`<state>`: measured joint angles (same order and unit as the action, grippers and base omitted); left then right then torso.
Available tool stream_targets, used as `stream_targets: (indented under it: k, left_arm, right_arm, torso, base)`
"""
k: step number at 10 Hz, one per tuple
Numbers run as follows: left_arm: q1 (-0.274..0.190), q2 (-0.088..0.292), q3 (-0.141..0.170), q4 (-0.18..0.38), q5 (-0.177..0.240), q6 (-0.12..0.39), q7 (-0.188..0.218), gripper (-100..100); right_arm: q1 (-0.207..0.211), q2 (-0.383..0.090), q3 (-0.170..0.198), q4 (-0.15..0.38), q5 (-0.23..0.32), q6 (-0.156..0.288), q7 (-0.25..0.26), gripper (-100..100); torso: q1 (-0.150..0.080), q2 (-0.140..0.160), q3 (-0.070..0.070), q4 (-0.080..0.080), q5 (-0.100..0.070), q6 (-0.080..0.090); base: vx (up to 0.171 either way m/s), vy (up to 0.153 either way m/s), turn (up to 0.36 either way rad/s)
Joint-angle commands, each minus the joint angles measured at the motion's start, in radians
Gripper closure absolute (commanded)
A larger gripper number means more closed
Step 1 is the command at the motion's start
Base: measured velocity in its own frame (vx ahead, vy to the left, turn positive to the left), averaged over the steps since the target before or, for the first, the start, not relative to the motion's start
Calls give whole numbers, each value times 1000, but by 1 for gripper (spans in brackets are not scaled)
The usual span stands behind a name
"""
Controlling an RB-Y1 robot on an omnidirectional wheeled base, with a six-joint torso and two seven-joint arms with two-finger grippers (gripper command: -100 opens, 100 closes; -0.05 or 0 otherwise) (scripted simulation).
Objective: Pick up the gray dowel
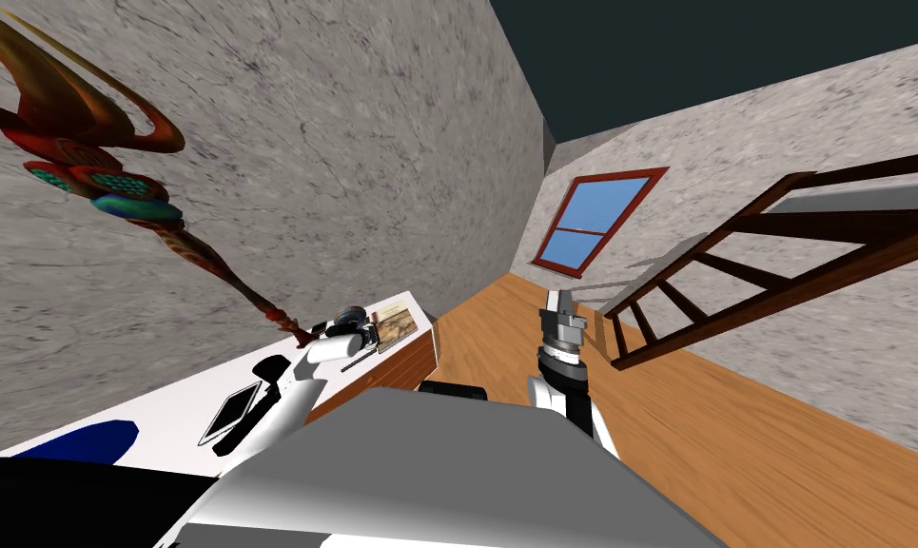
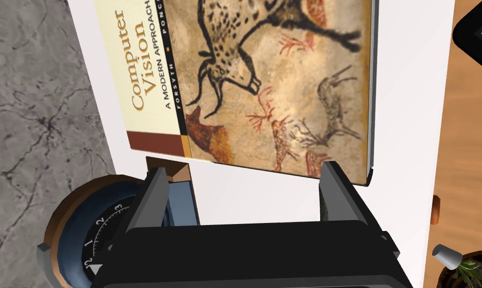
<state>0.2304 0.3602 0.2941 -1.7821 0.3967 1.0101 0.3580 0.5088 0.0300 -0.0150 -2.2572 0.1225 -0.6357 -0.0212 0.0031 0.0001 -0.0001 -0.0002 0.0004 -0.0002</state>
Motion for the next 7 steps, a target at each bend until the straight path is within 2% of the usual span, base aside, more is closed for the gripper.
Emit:
stream_targets:
  k: [1, 4, 7]
  left_arm:
    - [-12, 0, 4, 18, -3, 49, 8, -100]
    - [-37, 2, 24, 72, -2, 145, 29, -100]
    - [-49, 4, 33, 97, -2, 209, 39, -100]
  right_arm:
    - [0, 0, 0, 0, 0, 0, 0, 0]
    - [0, 0, 0, 0, 0, 0, 0, 0]
    - [0, 0, 0, 0, 0, 0, 0, 0]
  torso:
    - [0, 0, 0, 0, 0, 0]
    - [-1, 0, 0, 0, 0, 0]
    - [0, 0, 0, 0, 0, 0]
  base:
    - [1, 33, -14]
    - [0, 33, -23]
    - [1, 29, -20]
